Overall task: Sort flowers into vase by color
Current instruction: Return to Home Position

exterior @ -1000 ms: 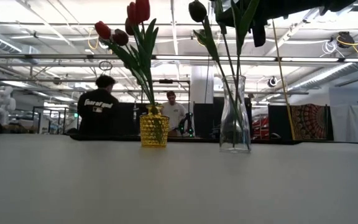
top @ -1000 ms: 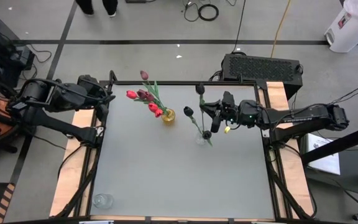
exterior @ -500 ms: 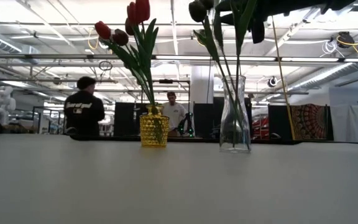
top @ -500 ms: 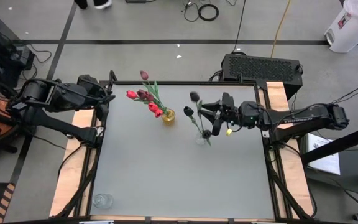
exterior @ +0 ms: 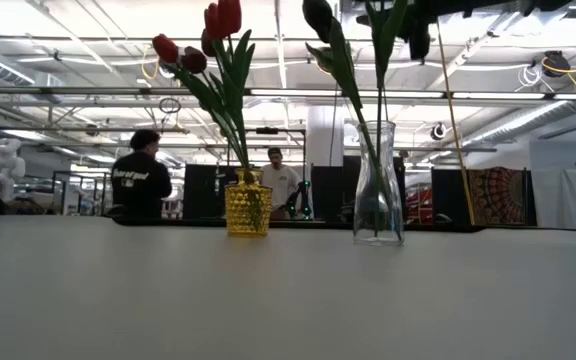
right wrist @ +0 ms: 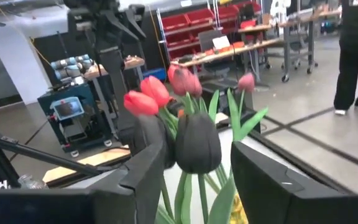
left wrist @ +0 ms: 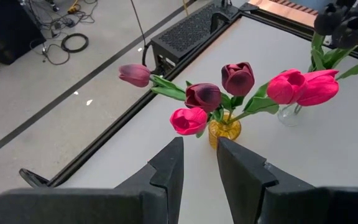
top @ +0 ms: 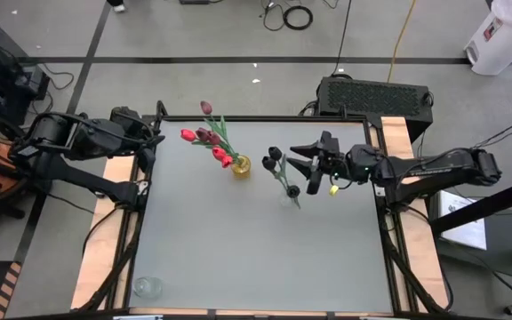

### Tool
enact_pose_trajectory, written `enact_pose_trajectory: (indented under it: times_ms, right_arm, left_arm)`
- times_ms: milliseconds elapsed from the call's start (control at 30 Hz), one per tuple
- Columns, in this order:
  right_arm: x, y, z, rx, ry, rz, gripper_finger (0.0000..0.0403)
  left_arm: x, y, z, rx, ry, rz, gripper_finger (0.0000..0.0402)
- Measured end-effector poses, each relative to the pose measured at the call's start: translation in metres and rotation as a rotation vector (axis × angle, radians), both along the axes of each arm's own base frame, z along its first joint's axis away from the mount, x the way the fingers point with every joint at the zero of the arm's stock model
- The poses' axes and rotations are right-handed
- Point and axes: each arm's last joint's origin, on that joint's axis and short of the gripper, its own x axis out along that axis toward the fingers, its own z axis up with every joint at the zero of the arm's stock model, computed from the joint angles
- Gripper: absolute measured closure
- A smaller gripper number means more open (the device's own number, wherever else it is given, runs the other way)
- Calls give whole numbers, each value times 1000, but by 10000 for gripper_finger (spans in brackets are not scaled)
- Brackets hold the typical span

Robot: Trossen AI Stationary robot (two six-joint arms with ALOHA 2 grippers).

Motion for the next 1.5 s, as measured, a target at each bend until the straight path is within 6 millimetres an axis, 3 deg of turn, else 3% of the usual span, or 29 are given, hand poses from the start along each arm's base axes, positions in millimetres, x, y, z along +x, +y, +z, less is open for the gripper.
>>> enact_pose_trajectory:
  times_ms: [233,400,733,1067,1267,1500]
  right_arm:
    - [-21,0,19,-23,-75,-1,225]
    - [-47,0,36,-30,-152,-3,225]
    - [-107,0,58,-100,-246,-23,225]
    - [-157,0,58,-125,-255,-28,225]
    - [-180,1,61,-132,-329,-35,225]
    - [-195,1,51,-35,-296,-9,225]
  left_arm:
    - [0,1,0,15,3,14,297]
    - [-12,2,2,39,-22,42,297]
    - [-66,8,9,77,-173,104,297]
    - [-115,13,2,102,-227,148,297]
    - [-129,15,-20,112,-238,179,297]
    - [-117,14,-69,76,-252,216,297]
